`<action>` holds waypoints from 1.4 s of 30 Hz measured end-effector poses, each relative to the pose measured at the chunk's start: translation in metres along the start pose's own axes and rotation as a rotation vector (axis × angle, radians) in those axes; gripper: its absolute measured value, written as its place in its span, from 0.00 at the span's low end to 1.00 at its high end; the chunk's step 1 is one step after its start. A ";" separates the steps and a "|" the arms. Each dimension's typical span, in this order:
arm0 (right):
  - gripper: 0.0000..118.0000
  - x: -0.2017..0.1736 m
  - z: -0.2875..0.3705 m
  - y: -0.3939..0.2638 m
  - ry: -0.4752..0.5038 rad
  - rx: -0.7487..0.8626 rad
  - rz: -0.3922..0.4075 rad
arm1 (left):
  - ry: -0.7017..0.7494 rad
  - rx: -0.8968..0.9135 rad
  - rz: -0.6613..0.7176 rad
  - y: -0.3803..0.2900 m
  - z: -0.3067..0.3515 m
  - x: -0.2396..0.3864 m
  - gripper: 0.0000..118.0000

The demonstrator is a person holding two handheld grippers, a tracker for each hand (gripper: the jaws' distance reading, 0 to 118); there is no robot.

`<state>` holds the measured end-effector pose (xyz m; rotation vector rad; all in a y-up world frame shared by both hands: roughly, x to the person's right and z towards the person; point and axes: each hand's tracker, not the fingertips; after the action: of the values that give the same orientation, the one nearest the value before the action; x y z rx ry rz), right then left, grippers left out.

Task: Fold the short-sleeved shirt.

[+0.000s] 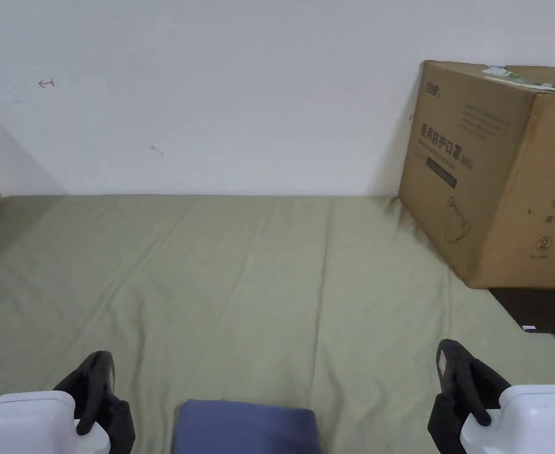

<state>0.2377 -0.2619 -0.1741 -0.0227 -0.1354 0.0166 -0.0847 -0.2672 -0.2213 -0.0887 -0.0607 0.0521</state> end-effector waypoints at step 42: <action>0.00 -0.070 -0.187 -0.171 0.390 -1.030 0.210 | -0.994 -1.138 1.101 -0.214 -0.263 -0.075 1.00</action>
<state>0.1966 -0.4384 -0.3645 -1.0638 0.2621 0.1502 -0.1320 -0.5072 -0.4679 -1.2296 -1.0352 1.1674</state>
